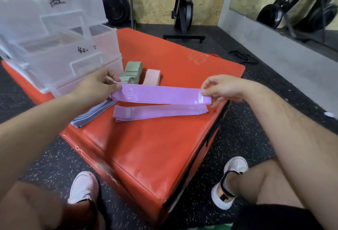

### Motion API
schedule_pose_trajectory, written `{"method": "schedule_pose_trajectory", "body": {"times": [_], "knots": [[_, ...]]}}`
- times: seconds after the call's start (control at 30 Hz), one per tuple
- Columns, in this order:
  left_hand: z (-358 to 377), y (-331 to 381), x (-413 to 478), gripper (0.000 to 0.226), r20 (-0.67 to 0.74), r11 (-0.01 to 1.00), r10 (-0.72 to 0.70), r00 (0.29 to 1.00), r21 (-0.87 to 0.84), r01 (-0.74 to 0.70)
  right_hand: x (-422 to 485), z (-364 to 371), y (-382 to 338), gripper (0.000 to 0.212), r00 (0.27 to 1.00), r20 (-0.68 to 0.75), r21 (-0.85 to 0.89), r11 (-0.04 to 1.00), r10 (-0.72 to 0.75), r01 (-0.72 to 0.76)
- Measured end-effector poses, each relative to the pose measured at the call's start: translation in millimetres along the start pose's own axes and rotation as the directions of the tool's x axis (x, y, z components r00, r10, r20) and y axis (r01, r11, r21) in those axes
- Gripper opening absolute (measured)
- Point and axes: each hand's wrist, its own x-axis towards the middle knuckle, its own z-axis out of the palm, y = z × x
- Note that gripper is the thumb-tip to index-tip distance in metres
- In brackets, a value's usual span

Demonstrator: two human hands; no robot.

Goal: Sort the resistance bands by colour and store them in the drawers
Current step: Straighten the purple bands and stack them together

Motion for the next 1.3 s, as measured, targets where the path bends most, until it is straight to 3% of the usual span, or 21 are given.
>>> {"method": "schedule_pose_trajectory", "body": {"times": [0.13, 0.33, 0.5, 0.8, 0.93, 1.03, 1.2, 1.3], "knots": [[9, -13, -5, 0.011, 0.052, 0.979, 0.039, 0.998, 0.2, -0.049, 3, 6, 4, 0.028, 0.996, -0.085, -0.028, 0.999, 0.016, -0.018], [27, -19, -14, 0.005, 0.065, 0.848, 0.17, 0.983, 0.498, -0.18, 15, 22, 14, 0.028, 0.979, -0.202, -0.263, 0.965, -0.036, -0.019], [34, -33, -11, 0.001, 0.113, 0.803, 0.193, 0.975, 0.553, -0.223, 20, 34, 21, 0.025, 0.967, -0.243, -0.447, 0.894, -0.082, -0.037], [37, -44, -8, 0.007, 0.154, 0.736, 0.159, 0.975, 0.64, -0.221, 21, 37, 29, 0.028, 0.937, -0.339, -0.472, 0.877, -0.089, -0.087], [45, -36, -18, 0.012, 0.105, 0.643, 0.304, 0.947, 0.711, -0.285, 15, 33, 26, 0.037, 0.926, -0.371, -0.347, 0.914, 0.073, -0.211], [59, -29, -24, 0.02, 0.252, 0.615, 0.442, 0.861, 0.613, -0.495, 14, 33, 25, 0.038, 0.926, -0.311, -0.195, 0.94, 0.213, -0.281], [87, -17, -30, 0.053, 0.455, 0.654, 0.375, 0.808, 0.487, -0.578, 14, 42, 23, 0.031, 0.925, -0.272, -0.093, 0.95, 0.264, -0.299], [97, -12, -29, 0.056, 0.504, 0.674, 0.354, 0.788, 0.447, -0.588, 16, 41, 24, 0.033, 0.934, -0.25, -0.04, 0.961, 0.257, -0.275]]}}
